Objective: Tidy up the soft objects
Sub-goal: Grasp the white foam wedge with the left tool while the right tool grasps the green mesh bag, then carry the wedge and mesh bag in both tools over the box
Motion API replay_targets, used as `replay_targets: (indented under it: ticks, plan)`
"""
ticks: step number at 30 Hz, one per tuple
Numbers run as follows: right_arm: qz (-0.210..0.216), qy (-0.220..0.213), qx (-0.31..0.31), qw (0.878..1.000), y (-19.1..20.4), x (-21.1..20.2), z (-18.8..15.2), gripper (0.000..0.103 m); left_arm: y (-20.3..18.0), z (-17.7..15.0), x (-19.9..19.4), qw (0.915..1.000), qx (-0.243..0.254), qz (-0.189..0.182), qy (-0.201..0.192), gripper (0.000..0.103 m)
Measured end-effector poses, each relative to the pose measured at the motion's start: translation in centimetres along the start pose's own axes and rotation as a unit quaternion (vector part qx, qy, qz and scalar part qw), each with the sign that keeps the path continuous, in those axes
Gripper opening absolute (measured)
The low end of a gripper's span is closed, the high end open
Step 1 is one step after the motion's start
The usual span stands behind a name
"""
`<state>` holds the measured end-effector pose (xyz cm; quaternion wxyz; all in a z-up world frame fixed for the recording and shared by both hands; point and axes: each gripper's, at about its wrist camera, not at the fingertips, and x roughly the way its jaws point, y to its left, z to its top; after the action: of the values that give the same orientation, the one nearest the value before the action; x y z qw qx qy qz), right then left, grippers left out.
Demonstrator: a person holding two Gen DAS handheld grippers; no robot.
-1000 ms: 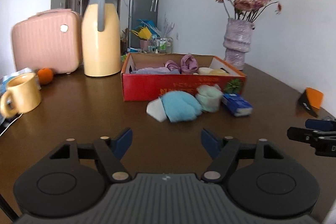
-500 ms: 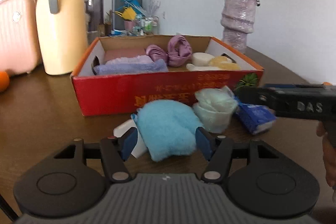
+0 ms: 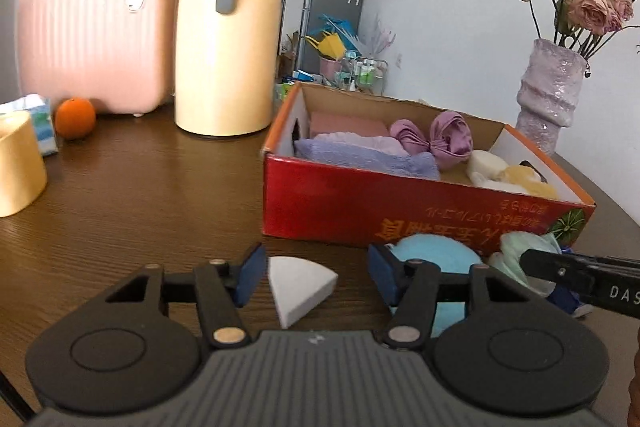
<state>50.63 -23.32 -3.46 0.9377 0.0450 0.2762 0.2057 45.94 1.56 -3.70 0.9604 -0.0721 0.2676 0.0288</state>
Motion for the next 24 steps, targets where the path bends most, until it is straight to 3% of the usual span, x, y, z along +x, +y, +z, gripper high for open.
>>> replay_targets:
  ticks: [2, 5, 8, 9, 10, 14, 18, 21, 24]
  plan:
    - [-0.002, -0.002, -0.002, 1.0, 0.1, -0.1, -0.1, 0.023, 0.3, -0.1, -0.1, 0.9999, 0.01, -0.007, 0.008, 0.068]
    - [-0.006, -0.006, -0.01, 1.0, 0.3, -0.3, -0.3, 0.023, 0.4, -0.9, 0.2, 0.9992, 0.034, 0.011, 0.018, 0.067]
    - [-0.009, -0.008, -0.018, 1.0, 0.5, -0.3, -0.3, 0.023, 0.7, -1.4, 1.1, 0.9986, 0.034, 0.012, 0.039, 0.05]
    - [-0.01, -0.009, -0.019, 1.0, 0.5, -0.2, -0.4, 0.023, 0.9, -1.3, 1.3, 0.9987, 0.029, 0.004, 0.042, 0.031]
    - [-0.01, -0.009, -0.021, 1.0, 0.6, -0.2, -0.3, 0.023, 1.2, -1.3, 1.2, 0.9992, 0.021, -0.005, 0.035, 0.025]
    - [-0.01, -0.012, -0.023, 1.0, 0.6, -0.2, -0.4, 0.022, 1.6, -1.4, 1.4, 0.9988, 0.015, -0.027, 0.038, 0.02]
    - [-0.014, -0.016, -0.029, 0.999, 0.8, -0.6, -0.3, 0.02, 1.3, -1.1, 0.8, 0.9993, 0.021, -0.018, 0.026, 0.019]
    - [-0.046, -0.028, -0.029, 0.998, 1.2, -2.4, -0.1, 0.019, 0.5, 0.1, -2.6, 0.9995, 0.021, -0.015, -0.02, 0.019]
    - [-0.034, -0.048, -0.022, 0.998, 2.0, -6.7, -0.6, 0.019, -0.5, 0.4, -7.4, 0.9975, 0.027, -0.042, -0.049, 0.019]
